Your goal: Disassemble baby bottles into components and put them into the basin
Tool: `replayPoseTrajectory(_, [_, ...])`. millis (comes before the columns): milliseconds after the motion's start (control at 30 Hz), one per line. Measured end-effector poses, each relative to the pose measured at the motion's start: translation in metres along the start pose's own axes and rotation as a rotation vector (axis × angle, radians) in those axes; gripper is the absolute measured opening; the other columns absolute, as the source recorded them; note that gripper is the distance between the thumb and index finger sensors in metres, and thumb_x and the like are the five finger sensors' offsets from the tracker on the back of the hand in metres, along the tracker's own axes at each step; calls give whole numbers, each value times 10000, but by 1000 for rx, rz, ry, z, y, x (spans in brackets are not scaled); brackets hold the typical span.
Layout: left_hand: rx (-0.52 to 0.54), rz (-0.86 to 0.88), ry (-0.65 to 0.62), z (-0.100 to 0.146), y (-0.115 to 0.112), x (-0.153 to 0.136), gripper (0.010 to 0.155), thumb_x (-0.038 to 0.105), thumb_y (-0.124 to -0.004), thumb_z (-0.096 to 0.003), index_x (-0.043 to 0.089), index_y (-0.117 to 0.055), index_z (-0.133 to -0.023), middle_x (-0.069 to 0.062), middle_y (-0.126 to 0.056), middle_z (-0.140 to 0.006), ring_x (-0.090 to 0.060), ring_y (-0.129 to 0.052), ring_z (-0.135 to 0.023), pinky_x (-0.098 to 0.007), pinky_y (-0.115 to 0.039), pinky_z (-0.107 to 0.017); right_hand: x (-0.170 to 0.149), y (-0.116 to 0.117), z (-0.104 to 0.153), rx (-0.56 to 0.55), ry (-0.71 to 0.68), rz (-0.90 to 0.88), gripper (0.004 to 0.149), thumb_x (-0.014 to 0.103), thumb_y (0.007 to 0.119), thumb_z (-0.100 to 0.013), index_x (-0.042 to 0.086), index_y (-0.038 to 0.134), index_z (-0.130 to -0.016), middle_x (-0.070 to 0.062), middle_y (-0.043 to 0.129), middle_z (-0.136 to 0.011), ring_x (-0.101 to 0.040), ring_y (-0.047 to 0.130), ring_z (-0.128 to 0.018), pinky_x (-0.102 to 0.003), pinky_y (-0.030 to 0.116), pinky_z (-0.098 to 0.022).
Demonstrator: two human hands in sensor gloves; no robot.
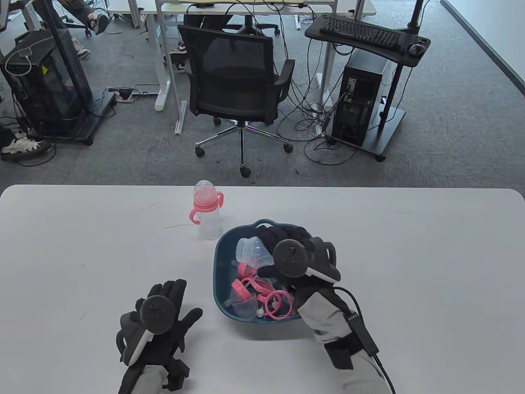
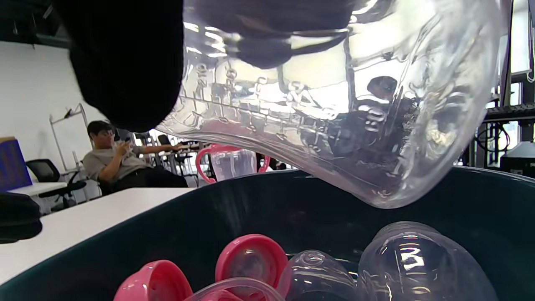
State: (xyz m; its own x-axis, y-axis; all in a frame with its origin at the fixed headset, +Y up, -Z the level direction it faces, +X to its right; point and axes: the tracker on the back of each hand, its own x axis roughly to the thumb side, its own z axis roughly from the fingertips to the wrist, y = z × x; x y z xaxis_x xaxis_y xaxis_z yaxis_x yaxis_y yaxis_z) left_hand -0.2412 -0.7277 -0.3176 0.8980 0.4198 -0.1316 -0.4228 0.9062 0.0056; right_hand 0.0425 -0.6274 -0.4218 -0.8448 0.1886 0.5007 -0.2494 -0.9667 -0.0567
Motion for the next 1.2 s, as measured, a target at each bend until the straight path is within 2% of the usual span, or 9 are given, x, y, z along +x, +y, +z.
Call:
replayPoseTrajectory(133, [3,5,1,0,0,-1,781,632,-767,-399,455,-425,-1078,104,-417,-1167,-252,-365,-1185,-560,-222,-821,9,15,-30,76,13,52,908,398,957,-391,212,458,-1126,-65,596,-1148,-412,523,-1030,-706,364,-726])
replayPoseTrajectory(300, [-6,9,10,-1,0,-2,785,631,-769,-400,454,-419,-1079,102,-416,-1167,-252,-368,-1184,-559,-224,-821,10,38,-54,149,46,108,915,370,971,-383,216,457,-1123,-59,591,-1152,-410,536,-1030,-707,369,-726])
replayPoseTrajectory(500, [-1,27,24,0,3,-5,783,630,-769,-401,451,-422,-1080,98,-419,-1166,-252,-367,-1184,-558,-223,-821,7,52,-65,170,64,145,918,371,977,-373,218,465,-1120,-50,604,-1146,-416,539,-1038,-705,391,-722])
replayPoseTrajectory(633, [0,29,24,-1,3,-6,781,629,-769,-401,450,-426,-1079,95,-425,-1165,-254,-372,-1182,-557,-225,-820,2,59,-68,192,85,149,913,363,970,-387,234,446,-1123,-34,585,-1159,-419,482,-1069,-707,373,-727])
replayPoseTrajectory(733, [-1,29,23,-1,3,-6,788,630,-769,-400,446,-419,-1082,95,-425,-1165,-254,-372,-1183,-558,-225,-820,-2,61,-66,169,72,108,825,322,941,-439,239,471,-1112,-34,607,-1143,-415,470,-1075,-710,365,-724])
replayPoseTrajectory(867, [0,32,27,-1,3,-6,789,628,-771,-402,446,-416,-1082,93,-423,-1165,-254,-371,-1182,-557,-225,-820,-5,52,-60,144,58,127,828,340,928,-443,236,456,-1115,-38,588,-1154,-413,462,-1078,-711,370,-720])
replayPoseTrajectory(967, [-3,31,31,-1,3,-6,790,627,-773,-402,444,-416,-1083,91,-420,-1165,-257,-371,-1182,-556,-226,-820,-9,40,-49,80,40,110,798,348,912,-452,229,474,-1108,-48,606,-1140,-410,480,-1068,-707,382,-715])
replayPoseTrajectory(1200, [-2,28,36,-1,4,-7,790,624,-773,-404,445,-412,-1083,90,-419,-1165,-256,-371,-1182,-557,-226,-820,-30,7,2,-67,56,-9,737,399,834,-502,214,470,-1114,-73,590,-1149,-416,476,-1065,-696,387,-715])
